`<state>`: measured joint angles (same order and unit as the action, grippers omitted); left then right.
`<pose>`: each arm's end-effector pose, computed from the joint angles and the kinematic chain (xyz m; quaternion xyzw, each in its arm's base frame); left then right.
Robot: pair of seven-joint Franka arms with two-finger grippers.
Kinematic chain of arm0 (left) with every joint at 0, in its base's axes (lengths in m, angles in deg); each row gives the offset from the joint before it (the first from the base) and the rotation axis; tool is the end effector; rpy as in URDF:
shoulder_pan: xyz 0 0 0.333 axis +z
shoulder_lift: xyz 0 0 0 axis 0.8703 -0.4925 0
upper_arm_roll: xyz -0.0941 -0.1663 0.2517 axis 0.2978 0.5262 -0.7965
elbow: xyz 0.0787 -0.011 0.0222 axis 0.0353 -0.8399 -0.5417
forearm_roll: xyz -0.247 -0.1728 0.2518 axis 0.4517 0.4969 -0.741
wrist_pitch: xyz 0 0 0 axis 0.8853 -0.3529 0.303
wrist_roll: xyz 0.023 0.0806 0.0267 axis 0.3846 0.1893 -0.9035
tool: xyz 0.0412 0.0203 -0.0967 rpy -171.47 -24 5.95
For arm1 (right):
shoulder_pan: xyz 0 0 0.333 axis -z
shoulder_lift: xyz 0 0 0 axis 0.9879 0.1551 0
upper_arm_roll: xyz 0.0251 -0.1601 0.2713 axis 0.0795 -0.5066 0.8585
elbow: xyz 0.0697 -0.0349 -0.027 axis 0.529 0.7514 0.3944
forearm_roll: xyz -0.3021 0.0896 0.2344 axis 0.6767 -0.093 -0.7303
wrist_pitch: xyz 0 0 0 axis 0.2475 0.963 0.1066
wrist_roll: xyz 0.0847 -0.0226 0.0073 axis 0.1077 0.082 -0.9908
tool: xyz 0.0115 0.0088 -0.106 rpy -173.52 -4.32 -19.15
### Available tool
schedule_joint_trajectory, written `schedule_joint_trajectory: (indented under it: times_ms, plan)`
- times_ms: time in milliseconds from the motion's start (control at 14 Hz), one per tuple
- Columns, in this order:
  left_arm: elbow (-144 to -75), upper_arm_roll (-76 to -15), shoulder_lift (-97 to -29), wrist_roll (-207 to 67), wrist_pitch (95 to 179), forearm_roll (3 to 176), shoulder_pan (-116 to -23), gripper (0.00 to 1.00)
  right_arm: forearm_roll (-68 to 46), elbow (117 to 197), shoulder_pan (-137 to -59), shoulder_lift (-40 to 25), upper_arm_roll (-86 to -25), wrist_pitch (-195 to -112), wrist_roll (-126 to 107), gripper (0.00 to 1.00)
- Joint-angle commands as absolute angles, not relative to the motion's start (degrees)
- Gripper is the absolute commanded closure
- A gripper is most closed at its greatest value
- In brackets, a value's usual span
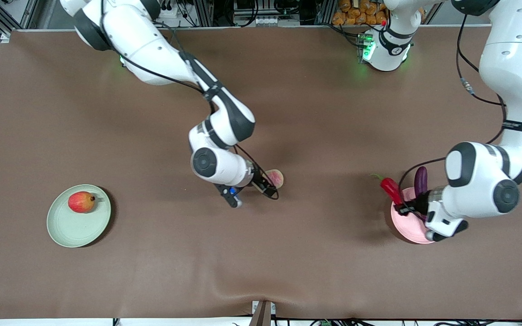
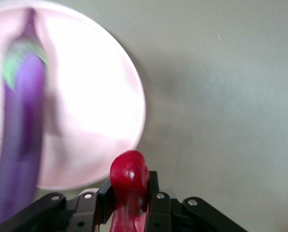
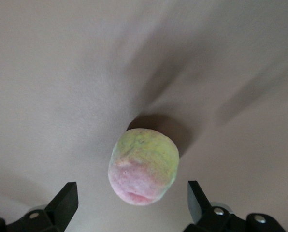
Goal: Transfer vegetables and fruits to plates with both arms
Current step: 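Lower the chili onto the pink plate while the right gripper reaches the peach, then grasp the peach with the right gripper while the left gripper releases the chili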
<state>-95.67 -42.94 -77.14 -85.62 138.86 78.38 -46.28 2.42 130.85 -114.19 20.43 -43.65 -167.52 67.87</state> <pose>0.6998 -0.0363 0.2692 0.9811 0.1596 -0.0680 0.0852 0.5949 0.4779 0.2289 -0.8866 0.4098 0.1452 0.1579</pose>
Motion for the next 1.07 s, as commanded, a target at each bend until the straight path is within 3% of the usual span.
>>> schedule_joint_trajectory:
  times_ms: [0, 569, 641, 712, 783, 854, 997]
  plan:
    - [-92.8, -45.4, -79.3, -80.7, 137.3, 78.2, -46.9, 1.00, 2.3, 130.4, -115.7, 21.1, -45.1, -168.3, 68.6, 0.00]
    - [-89.7, -48.6, -82.9, -71.8, 138.2, 78.4, -47.0, 1.00, 3.3, 130.4, -118.9, 23.8, -47.0, -171.1, 70.6, 0.01]
    - [-89.5, -48.7, -83.1, -71.7, 138.2, 78.4, -46.9, 0.93, 3.0, 130.4, -118.5, 23.8, -46.9, -171.2, 71.0, 0.49]
    - [-89.3, -48.7, -83.0, -72.2, 138.2, 78.4, -46.9, 0.75, 3.2, 130.4, -118.3, 23.7, -46.9, -171.2, 72.0, 0.78]
    - [-89.2, -48.7, -82.8, -72.6, 138.2, 78.5, -47.0, 0.39, 3.3, 130.3, -117.9, 23.4, -46.9, -170.9, 72.1, 0.96]
    - [-89.2, -48.7, -82.8, -73.1, 138.3, 78.7, -47.0, 0.00, 3.0, 130.2, -117.3, 22.9, -46.9, -170.3, 72.1, 1.00]
    - [-89.0, -48.7, -82.5, -73.0, 138.4, 78.7, -47.3, 0.00, 3.1, 129.7, -114.4, 20.7, -46.8, -165.2, 71.5, 1.00]
